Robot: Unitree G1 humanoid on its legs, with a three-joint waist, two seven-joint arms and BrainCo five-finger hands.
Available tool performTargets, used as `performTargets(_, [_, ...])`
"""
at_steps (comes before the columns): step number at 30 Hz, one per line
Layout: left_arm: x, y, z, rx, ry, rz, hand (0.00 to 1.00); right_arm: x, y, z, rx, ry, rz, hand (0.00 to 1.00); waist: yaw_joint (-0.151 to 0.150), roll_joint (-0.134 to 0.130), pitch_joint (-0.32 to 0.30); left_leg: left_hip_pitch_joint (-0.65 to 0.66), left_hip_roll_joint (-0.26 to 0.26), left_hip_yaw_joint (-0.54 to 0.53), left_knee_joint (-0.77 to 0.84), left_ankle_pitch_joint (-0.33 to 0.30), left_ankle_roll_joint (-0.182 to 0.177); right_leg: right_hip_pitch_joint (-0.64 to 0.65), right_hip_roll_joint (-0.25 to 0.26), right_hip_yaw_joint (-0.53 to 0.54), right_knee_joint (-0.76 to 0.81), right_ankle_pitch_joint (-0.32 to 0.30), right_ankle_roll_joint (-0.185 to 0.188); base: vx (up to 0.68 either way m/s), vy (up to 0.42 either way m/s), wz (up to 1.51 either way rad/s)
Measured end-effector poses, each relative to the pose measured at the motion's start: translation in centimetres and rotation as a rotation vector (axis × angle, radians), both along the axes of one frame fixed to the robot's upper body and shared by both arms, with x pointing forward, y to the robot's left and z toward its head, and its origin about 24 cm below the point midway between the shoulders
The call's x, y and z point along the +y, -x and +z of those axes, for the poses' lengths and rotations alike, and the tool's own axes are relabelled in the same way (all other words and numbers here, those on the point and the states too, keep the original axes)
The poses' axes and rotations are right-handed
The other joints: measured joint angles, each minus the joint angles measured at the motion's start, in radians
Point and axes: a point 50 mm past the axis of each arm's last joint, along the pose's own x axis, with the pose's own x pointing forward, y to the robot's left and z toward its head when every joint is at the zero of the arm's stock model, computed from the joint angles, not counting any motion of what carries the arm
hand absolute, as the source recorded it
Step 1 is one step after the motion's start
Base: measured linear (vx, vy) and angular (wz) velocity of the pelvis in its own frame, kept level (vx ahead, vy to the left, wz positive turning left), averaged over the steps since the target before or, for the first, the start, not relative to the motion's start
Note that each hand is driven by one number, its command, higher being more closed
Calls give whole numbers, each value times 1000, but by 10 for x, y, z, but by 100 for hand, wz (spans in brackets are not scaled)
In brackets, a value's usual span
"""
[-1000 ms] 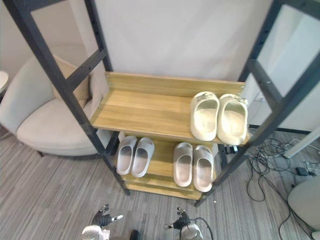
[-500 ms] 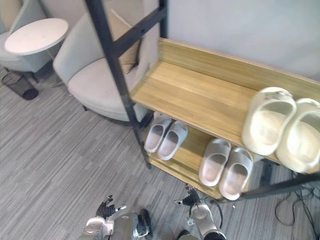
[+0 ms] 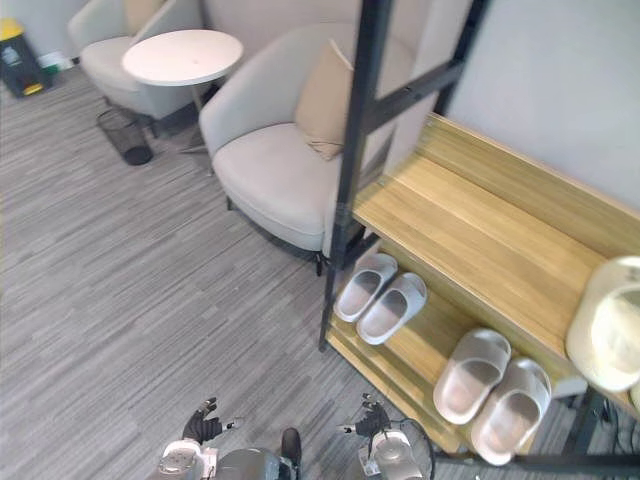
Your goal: Organize the slippers on the shoe rack
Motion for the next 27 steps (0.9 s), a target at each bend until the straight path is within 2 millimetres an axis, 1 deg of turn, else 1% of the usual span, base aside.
performTargets(1, [0,0,0,-1,-1,3,0,0,1,-1,8,1,0,0,2,-6,-4,0,-4,-4,0,0,0,0,2,-1,-28,11,-7,105,-162,42])
performTargets(2, [2,1,0,0,-1,15,0,0,1,-1,13,1,1,0,4,-16,-11,-3,-14,-14,5,-5,4,4,12,9,-82,54,-24,123,-160,40])
performTargets(3, [0,4,-2,15,5,24,0,-2,1,-1,12,7,0,0,0,1,-20,-7,-7,-38,10,-16,-7,34,21,-13,-118,59,-21,154,-185,39])
performTargets(4, [-1,5,-3,20,8,27,0,-4,2,-1,13,10,0,0,-1,11,-25,-14,-2,-45,19,-23,-9,42,28,-26,-139,62,-26,139,-120,45])
performTargets(5, [-7,5,-4,21,26,30,0,-6,2,-1,15,15,-2,0,-3,36,-34,-58,18,-48,89,-64,-14,68,47,-59,-196,81,-30,128,-78,26])
performTargets(6, [-10,3,-3,15,32,28,0,-7,3,-2,18,19,-5,0,1,45,-35,-92,34,-43,149,-94,-27,80,56,-83,-218,99,-26,197,-94,50])
performTargets(7, [-10,4,-4,19,31,26,0,-8,4,-2,18,23,-9,0,0,67,-37,-135,59,8,247,-109,-48,107,64,-117,-236,102,-29,136,-55,47])
performTargets(8, [-11,3,-3,17,30,23,0,-10,4,-2,18,26,-15,0,-1,62,-34,-148,65,26,279,-109,-49,115,65,-132,-238,102,-30,172,-67,70])
performTargets(9, [-10,0,-2,9,28,21,0,-12,4,-2,17,27,-33,0,-1,61,-33,-164,75,66,356,-103,-63,153,63,-164,-249,102,-30,153,-45,69])
performTargets(10, [-8,-3,-1,-3,21,20,0,-9,3,-2,14,19,-40,0,4,37,-20,-185,91,113,422,-128,-98,201,53,-189,-267,102,-30,181,-43,63])
performTargets(11, [-8,-3,0,-5,20,21,0,-11,3,-1,10,24,-43,0,4,41,-22,-184,112,138,417,-146,-86,211,59,-200,-265,101,-29,205,-28,49])
performTargets(12, [-10,0,-2,4,27,20,0,-16,-1,1,-5,38,-51,0,5,61,-27,-186,160,187,410,-136,-68,223,81,-218,-252,89,-17,160,1,37])
performTargets(13, [-10,-2,-1,-1,27,17,0,-16,-7,4,-22,42,-53,0,5,56,-27,-172,154,212,400,-136,-66,230,76,-231,-250,81,-8,198,7,54])
performTargets(14, [-9,-6,1,-11,18,7,0,-14,-13,6,-42,35,-59,0,3,35,-19,-181,144,243,390,-127,-58,230,58,-259,-251,77,-4,141,47,50])
performTargets(15, [-9,-9,2,-16,16,1,0,-13,-14,7,-48,31,-66,0,4,30,-15,-186,145,265,388,-123,-53,229,53,-275,-251,77,-4,138,55,72])
performTargets(16, [-8,-13,3,-24,6,-16,0,-13,-17,8,-56,24,-83,0,3,24,-12,-200,143,318,387,-109,-48,229,44,-307,-249,77,-4,92,54,88])
performTargets(17, [-12,-16,4,-33,4,-43,0,-14,-19,9,-60,23,-94,0,3,23,-12,-201,143,389,366,-101,-49,230,33,-343,-245,78,-4,92,48,94])
performTargets(18, [-14,-17,5,-38,5,-50,0,-14,-19,8,-59,22,-97,0,2,24,-12,-195,142,424,346,-101,-49,231,31,-360,-242,78,-4,91,49,79])
performTargets(19, [-14,-17,5,-39,6,-51,0,-13,-18,8,-57,15,-101,0,5,24,-11,-179,126,424,304,-98,-44,236,31,-379,-236,78,-4,104,57,66])
performTargets(20, [-14,-16,5,-34,6,-48,0,-10,-19,8,-58,9,-100,0,5,21,-10,-147,95,397,239,-78,-11,248,30,-392,-229,83,-2,85,46,63])
performTargets(21, [-14,-15,4,-30,7,-47,0,-9,-20,8,-59,5,-99,0,4,20,-10,-131,82,380,209,-71,1,253,28,-396,-217,84,-1,71,66,70])
performTargets(22, [-14,-14,3,-21,9,-44,0,-6,-21,9,-63,0,-96,0,1,22,-10,-107,71,353,170,-66,9,237,8,-404,-130,81,5,46,76,51])
performTargets(23, [-14,-13,2,-19,9,-44,0,-6,-22,9,-63,-2,-94,0,1,23,-10,-102,70,348,162,-65,11,230,2,-403,-100,80,7,40,120,65])
performTargets(24, [-14,-11,2,-12,8,-43,0,-1,-21,8,-60,-8,-78,0,2,22,-11,-56,62,317,106,-87,16,166,-53,-394,121,81,7,29,150,59])
performTargets(25, [-11,-11,2,-10,1,-44,0,3,-21,8,-56,-19,-69,0,2,2,-1,-10,34,275,62,-102,57,94,-113,-357,332,73,-15,14,141,64])
performTargets(26, [-9,-11,2,-8,-6,-44,0,5,-21,8,-56,-24,-65,0,1,-2,2,-2,28,265,57,-104,54,75,-125,-339,373,64,-25,39,92,80])
performTargets(27, [-4,-7,0,16,-19,-42,0,7,-15,5,-36,-33,-60,0,-8,-10,2,27,13,223,51,-107,50,13,-123,-282,462,10,-41,88,23,83])
